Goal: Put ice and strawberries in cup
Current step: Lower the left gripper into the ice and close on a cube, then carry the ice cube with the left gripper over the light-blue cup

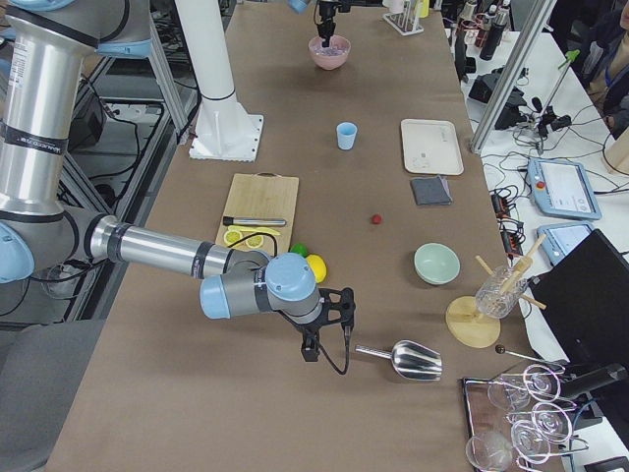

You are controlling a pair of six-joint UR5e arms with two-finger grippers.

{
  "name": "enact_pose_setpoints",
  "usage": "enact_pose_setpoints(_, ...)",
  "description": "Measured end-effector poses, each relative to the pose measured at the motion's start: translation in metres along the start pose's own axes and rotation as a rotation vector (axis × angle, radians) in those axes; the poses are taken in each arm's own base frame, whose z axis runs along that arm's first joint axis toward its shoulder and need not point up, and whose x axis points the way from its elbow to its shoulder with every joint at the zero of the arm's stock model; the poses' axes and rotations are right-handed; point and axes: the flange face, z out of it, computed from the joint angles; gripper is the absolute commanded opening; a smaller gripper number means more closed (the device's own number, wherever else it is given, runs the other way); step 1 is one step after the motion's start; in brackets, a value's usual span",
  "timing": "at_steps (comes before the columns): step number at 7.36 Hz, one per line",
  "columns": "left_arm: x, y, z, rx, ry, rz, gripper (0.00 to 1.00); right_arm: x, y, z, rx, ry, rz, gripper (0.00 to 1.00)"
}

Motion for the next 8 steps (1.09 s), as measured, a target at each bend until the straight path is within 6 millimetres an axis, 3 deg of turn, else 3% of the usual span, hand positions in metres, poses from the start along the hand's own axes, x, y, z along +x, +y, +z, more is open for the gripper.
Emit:
enact_pose_setpoints(3, 0.030, -0.079, -0.021, 0.055, 0.054, -0.013, 0.00, 0.000, 0.000, 0.000, -0.001, 0.000, 0.001, 1.00)
enact_pose_setpoints(5, 0.079, -0.138, -0.020, 0.096, 0.104, -0.059, 0.00, 0.000, 0.000, 0.000, -0.001, 0.000, 0.001, 1.00)
enact_pose_setpoints(7, 0.141, -0.183, 0.009, 0.151, 0.125, -0.108, 0.00, 0.000, 0.000, 0.000, -0.001, -0.001, 0.001, 1.00)
enact_pose_setpoints(8, 0.179, -0.199, 0.035, 0.197, 0.125, -0.155, 0.00, 0.000, 0.000, 0.000, 0.000, -0.001, 0.000, 1.00)
